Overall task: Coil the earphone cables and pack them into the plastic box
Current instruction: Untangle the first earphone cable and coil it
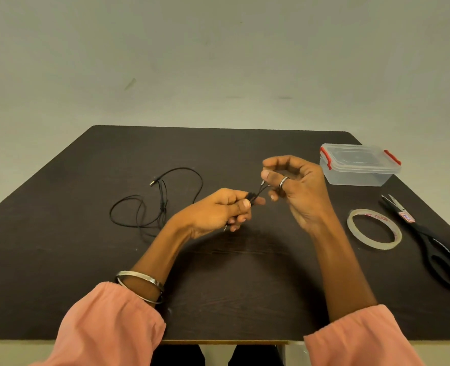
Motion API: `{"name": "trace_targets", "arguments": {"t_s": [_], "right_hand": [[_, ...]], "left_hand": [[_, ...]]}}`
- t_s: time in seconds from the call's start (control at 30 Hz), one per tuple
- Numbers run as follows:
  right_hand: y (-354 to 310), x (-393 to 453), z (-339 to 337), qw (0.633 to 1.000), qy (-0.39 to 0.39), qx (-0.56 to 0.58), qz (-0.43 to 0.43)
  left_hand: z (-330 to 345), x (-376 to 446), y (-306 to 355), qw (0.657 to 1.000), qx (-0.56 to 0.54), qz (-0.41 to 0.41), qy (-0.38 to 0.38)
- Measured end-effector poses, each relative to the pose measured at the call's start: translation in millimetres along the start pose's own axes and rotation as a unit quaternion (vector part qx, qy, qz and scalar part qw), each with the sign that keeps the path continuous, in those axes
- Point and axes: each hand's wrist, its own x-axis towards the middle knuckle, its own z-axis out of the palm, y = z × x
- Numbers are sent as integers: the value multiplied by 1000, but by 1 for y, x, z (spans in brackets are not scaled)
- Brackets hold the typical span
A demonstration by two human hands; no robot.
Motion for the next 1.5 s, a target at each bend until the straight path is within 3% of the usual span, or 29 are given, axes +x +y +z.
{"name": "trace_targets", "arguments": {"t_s": [0.13, 0.27, 0.43, 0.6, 0.73, 0.83, 0.93, 1.0, 1.17, 1.4, 1.5], "right_hand": [[1, 3, 4, 993, 30, 99, 50], [2, 4, 6, 978, 31, 196, 61], [0, 2, 9, 983, 15, 179, 41], [9, 6, 9, 965, 125, 196, 119], [16, 8, 9, 981, 173, 70, 56], [16, 10, 5, 992, 109, -57, 39], [15, 6, 5, 991, -26, -88, 95], [15, 4, 6, 988, -69, -83, 114], [10, 6, 2, 997, 15, -5, 78], [11, 4, 11, 999, 15, 31, 31], [16, 6, 13, 998, 43, 34, 42]], "left_hand": [[2, 2, -1, 999, -28, -16, 16], [-3, 5, -1, 991, -126, -32, 43], [-6, 4, -1, 983, -165, -45, 68], [-4, 6, -1, 984, -147, -45, 91], [-3, 6, 0, 984, -154, -54, 70], [-4, 5, 1, 979, -184, -49, 72], [-6, 4, 3, 973, -217, -32, 70], [-8, 3, 3, 969, -235, -21, 66], [-11, 2, 3, 973, -223, -29, 56], [-1, 1, 4, 992, -117, -43, -4], [4, 2, 4, 992, -121, -39, -11]]}}
